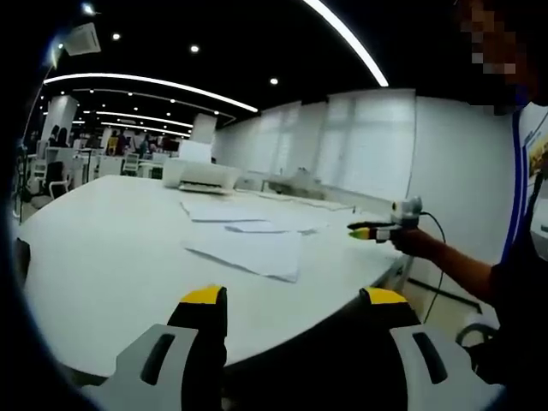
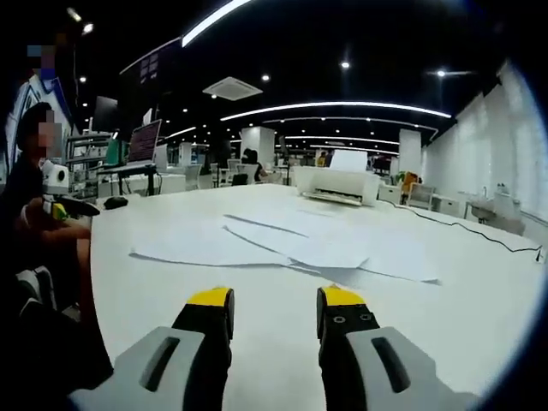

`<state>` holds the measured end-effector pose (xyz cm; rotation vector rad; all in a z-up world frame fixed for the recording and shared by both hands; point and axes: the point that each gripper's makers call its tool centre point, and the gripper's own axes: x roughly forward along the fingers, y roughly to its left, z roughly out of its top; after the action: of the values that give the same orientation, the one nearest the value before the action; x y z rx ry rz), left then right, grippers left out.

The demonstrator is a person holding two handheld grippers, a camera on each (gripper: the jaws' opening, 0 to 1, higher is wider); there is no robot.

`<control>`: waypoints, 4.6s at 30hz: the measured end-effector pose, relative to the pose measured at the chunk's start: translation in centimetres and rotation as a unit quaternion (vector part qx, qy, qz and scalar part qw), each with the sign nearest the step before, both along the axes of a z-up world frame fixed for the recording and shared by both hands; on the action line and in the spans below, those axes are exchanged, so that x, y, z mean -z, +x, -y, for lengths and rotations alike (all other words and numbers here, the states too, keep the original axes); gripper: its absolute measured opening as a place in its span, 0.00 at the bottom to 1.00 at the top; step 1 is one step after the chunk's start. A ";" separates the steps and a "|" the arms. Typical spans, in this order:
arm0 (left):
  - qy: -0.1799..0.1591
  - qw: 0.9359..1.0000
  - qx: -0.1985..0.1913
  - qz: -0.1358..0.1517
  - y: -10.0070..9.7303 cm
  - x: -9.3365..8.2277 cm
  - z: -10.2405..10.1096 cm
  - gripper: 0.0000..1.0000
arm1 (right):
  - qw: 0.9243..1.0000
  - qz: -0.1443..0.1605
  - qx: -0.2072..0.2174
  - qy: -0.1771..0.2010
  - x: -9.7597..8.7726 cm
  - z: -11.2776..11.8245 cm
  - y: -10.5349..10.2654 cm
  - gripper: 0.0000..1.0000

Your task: Organize the stack of printing papers by aligning and flattening the scattered papers on the table

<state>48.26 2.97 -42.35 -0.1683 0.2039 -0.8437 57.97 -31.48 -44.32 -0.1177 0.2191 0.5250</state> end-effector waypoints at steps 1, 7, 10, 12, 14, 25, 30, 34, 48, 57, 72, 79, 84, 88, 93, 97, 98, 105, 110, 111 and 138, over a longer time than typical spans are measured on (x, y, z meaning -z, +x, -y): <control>0.000 1.000 -0.001 0.000 0.1 0.0 0.0 0.65 | 1.000 -0.001 0.000 -0.001 0.1 0.1 0.1 0.34; -0.002 1.000 -0.007 -0.001 0.8 0.2 -0.3 0.65 | 1.000 -0.005 0.003 -0.007 0.3 0.2 0.7 0.34; -0.003 1.000 -0.009 0.000 0.9 0.1 -0.3 0.65 | 1.000 -0.006 0.006 -0.010 0.4 0.3 1.1 0.34; -0.002 1.000 -0.007 0.003 1.0 0.0 -0.1 0.65 | 1.000 -0.007 0.007 -0.011 0.5 0.3 1.3 0.34; -0.002 1.000 -0.005 0.004 1.2 -0.1 0.0 0.65 | 1.000 -0.008 0.008 -0.012 0.5 0.7 1.9 0.34; 0.000 1.000 -0.004 0.002 2.5 0.3 0.3 0.65 | 0.999 -0.013 0.001 -0.036 0.6 0.7 4.0 0.34; -0.005 1.000 -0.004 0.005 2.8 0.1 0.4 0.65 | 0.999 -0.014 -0.003 -0.052 0.4 0.8 4.8 0.34; -0.006 1.000 -0.003 0.003 3.0 0.3 0.6 0.65 | 0.998 -0.015 -0.007 -0.062 0.4 0.7 5.4 0.34; -0.009 1.000 -0.007 0.005 3.4 0.3 0.2 0.65 | 0.998 -0.050 0.034 -0.032 1.2 1.9 7.1 0.34; -0.008 1.000 -0.007 0.006 3.7 0.5 0.1 0.64 | 0.994 -0.078 0.066 0.036 1.5 2.9 8.5 0.34; -0.015 1.000 -0.010 0.010 3.8 0.4 0.0 0.64 | 0.978 -0.119 0.109 0.133 2.2 2.6 10.0 0.35; -0.018 1.000 -0.010 0.010 3.9 0.5 -0.1 0.64 | 0.971 -0.133 0.124 0.156 2.8 2.1 10.8 0.32; -0.021 1.000 -0.013 0.009 4.1 0.5 -0.3 0.64 | 0.970 -0.136 0.128 0.154 3.1 1.9 11.5 0.31; -0.024 1.000 -0.018 0.007 4.1 0.6 -0.7 0.64 | 0.967 -0.138 0.134 0.166 3.3 1.9 12.0 0.29; -0.024 1.000 -0.018 0.007 4.3 0.7 -0.8 0.64 | 0.965 -0.139 0.138 0.172 3.4 1.9 12.4 0.28; -0.024 1.000 -0.017 0.007 4.3 0.8 -0.6 0.64 | 0.964 -0.139 0.145 0.173 3.5 2.4 13.0 0.27; -0.024 1.000 -0.017 0.007 4.3 0.8 -0.6 0.64 | 0.964 -0.138 0.147 0.175 3.5 2.6 13.3 0.25; -0.024 1.000 -0.016 0.005 4.3 0.9 -0.4 0.64 | 0.962 -0.139 0.152 0.180 3.7 2.9 14.0 0.16; -0.025 1.000 -0.017 0.003 4.4 1.0 -0.4 0.64 | 0.961 -0.137 0.154 0.184 3.7 3.3 14.2 0.10; -0.025 1.000 -0.017 0.003 4.4 1.0 -0.4 0.64 | 0.961 -0.137 0.154 0.184 3.8 3.3 14.2 0.08; -0.031 0.999 -0.013 0.002 4.6 1.1 0.1 0.64 | 0.975 -0.088 0.149 0.140 -0.6 3.7 12.6 0.00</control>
<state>52.85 2.86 -43.44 -0.2264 0.1718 -0.8256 70.62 -35.22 -43.69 0.2349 0.3272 0.2618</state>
